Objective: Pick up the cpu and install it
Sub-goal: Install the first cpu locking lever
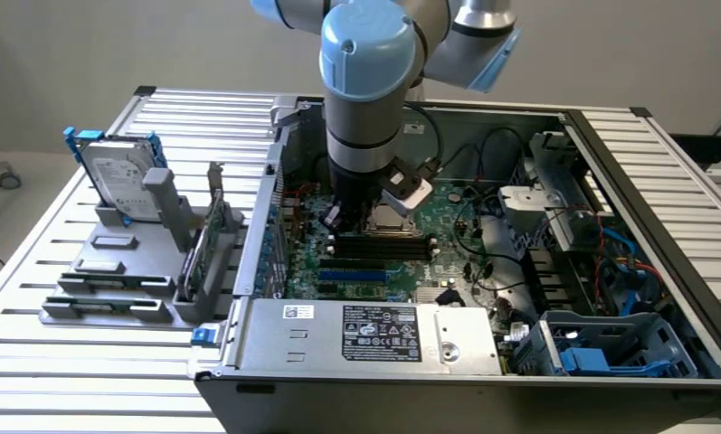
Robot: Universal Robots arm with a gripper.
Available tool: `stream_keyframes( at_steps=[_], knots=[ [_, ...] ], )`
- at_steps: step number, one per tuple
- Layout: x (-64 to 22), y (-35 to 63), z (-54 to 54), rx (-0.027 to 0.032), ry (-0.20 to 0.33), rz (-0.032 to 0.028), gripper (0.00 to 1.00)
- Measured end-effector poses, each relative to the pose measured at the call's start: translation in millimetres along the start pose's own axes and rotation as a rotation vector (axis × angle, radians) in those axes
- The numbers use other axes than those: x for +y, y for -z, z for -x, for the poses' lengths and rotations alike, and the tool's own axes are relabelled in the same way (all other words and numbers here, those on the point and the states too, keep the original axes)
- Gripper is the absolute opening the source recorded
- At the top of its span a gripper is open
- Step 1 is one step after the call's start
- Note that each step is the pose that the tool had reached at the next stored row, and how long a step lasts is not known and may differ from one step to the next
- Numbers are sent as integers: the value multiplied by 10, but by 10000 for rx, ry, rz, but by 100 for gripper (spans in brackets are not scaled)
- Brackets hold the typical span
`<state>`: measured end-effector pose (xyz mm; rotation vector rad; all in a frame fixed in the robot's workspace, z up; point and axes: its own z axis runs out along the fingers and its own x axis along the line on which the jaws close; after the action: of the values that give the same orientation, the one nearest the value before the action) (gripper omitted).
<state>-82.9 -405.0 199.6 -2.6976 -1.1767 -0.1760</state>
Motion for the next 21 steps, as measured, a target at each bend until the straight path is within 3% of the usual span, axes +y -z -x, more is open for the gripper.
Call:
stream_keyframes(
  at_steps=[14, 21],
  knots=[
    [-29, -49, -16, -27, 1, 25, 11],
    [-55, 16, -41, -23, 1, 23, 11]
  ],
)
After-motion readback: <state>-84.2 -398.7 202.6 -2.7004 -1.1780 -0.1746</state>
